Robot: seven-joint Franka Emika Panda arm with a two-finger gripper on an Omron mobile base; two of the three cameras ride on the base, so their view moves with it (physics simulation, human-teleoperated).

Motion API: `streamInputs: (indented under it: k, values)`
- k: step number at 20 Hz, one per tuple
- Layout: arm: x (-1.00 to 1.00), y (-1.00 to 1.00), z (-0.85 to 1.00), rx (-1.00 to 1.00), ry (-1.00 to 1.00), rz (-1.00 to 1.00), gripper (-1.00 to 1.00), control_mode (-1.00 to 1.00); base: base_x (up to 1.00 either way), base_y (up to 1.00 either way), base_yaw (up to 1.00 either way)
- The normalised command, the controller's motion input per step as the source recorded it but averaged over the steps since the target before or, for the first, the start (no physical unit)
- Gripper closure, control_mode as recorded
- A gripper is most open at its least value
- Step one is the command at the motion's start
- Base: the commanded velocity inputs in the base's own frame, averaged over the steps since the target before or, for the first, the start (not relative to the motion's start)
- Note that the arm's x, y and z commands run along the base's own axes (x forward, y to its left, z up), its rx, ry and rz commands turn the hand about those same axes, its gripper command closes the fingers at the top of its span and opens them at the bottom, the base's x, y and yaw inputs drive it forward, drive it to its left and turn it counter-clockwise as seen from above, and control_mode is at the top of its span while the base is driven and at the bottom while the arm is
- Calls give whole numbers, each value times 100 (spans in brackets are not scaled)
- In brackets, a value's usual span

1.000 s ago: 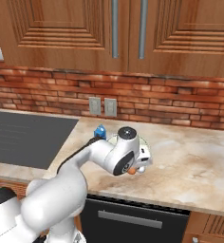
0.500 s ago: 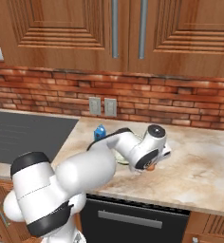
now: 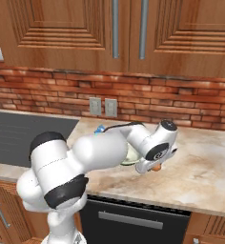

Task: Gather the eggs and milk located in the vicinity of the sink area and place them right next to the bowl.

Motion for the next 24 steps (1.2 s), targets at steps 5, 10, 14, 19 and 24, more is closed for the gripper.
streamInputs:
  k: [5, 10, 14, 19, 24]
  values:
    - [39, -16, -34, 1, 12, 15, 100, -100, 0, 0, 0]
    - [2, -24, -6, 7, 2, 7, 100, -100, 0, 0, 0]
    - [1, -5, 0, 3, 0, 0, 100, -100, 0, 0, 0]
    - [18, 0, 0, 8, 0, 0, 100, -100, 0, 0, 0]
    - [25, -4, -1, 8, 0, 0, 100, -100, 0, 0, 0]
